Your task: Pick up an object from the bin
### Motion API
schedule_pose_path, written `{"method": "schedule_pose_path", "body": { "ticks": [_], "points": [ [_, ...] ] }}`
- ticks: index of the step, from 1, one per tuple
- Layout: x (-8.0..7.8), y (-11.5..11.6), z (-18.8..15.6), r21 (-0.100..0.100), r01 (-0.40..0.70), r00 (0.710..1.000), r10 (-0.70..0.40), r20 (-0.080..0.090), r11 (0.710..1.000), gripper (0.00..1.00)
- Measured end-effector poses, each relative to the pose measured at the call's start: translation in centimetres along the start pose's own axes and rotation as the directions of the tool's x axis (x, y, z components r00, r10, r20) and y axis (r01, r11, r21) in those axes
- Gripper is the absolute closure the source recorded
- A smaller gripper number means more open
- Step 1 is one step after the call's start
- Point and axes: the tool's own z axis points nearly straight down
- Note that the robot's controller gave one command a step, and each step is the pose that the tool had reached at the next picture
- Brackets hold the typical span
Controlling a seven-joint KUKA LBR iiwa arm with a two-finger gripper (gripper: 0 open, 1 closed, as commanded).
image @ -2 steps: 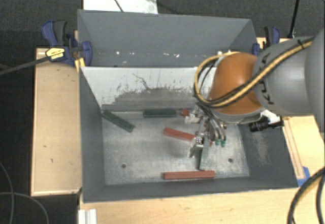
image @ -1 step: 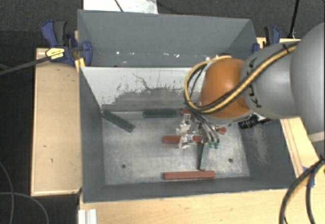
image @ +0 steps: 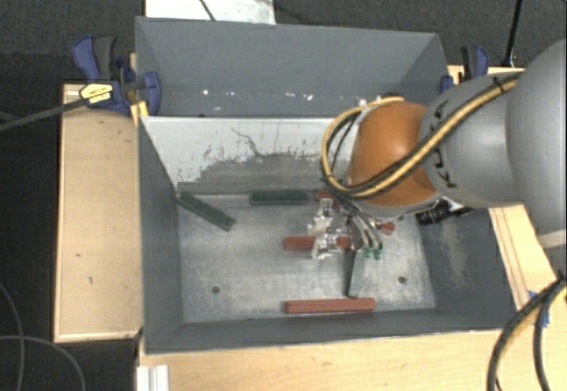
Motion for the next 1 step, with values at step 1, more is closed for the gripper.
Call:
{"method": "schedule_pose_path", "body": {
  "ticks": [1],
  "points": [
    [-0.26,0.79,-4.79,0.003,0.01,1.0,-0.01,-0.022,1.0,1.0]
  ]
}}
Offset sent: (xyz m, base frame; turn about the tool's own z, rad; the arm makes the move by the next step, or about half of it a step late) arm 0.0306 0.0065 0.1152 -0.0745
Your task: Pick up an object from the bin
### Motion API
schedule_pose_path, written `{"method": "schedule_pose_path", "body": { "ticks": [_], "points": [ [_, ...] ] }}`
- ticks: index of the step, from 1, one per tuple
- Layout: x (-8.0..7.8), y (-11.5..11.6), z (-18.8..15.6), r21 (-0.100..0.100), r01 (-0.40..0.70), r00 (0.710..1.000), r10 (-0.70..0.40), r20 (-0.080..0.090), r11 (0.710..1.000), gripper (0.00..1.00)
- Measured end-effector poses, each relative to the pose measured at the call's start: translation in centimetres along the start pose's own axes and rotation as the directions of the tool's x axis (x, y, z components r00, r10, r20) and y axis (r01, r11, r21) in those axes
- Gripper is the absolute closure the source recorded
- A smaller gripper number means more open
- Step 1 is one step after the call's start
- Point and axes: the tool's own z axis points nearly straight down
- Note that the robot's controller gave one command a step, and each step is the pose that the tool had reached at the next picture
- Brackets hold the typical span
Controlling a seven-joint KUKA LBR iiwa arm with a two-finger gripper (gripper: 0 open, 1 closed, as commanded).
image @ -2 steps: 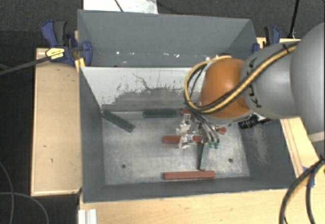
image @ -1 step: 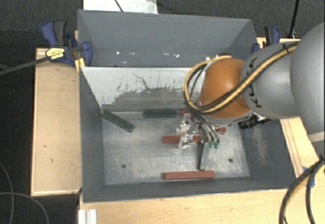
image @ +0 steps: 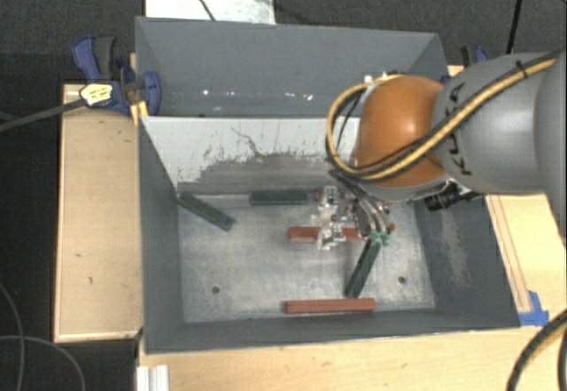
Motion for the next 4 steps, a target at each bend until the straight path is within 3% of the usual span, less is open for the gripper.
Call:
{"method": "schedule_pose_path", "body": {
  "ticks": [1,2,3,4],
  "points": [
    [-2.5,0.0,-6.3,-0.001,0.06,0.998,-0.06,0.005,0.998,1.0],
    [-0.6,0.5,-6.1,-0.001,0.036,0.999,-0.036,0.006,0.999,1.0],
    [-0.6,0.5,-6.1,-0.001,0.036,0.999,-0.036,0.006,0.999,1.0],
    [0.2,0.5,-12.6,-0.001,0.037,0.999,-0.037,0.006,0.999,1.0]
  ]
}}
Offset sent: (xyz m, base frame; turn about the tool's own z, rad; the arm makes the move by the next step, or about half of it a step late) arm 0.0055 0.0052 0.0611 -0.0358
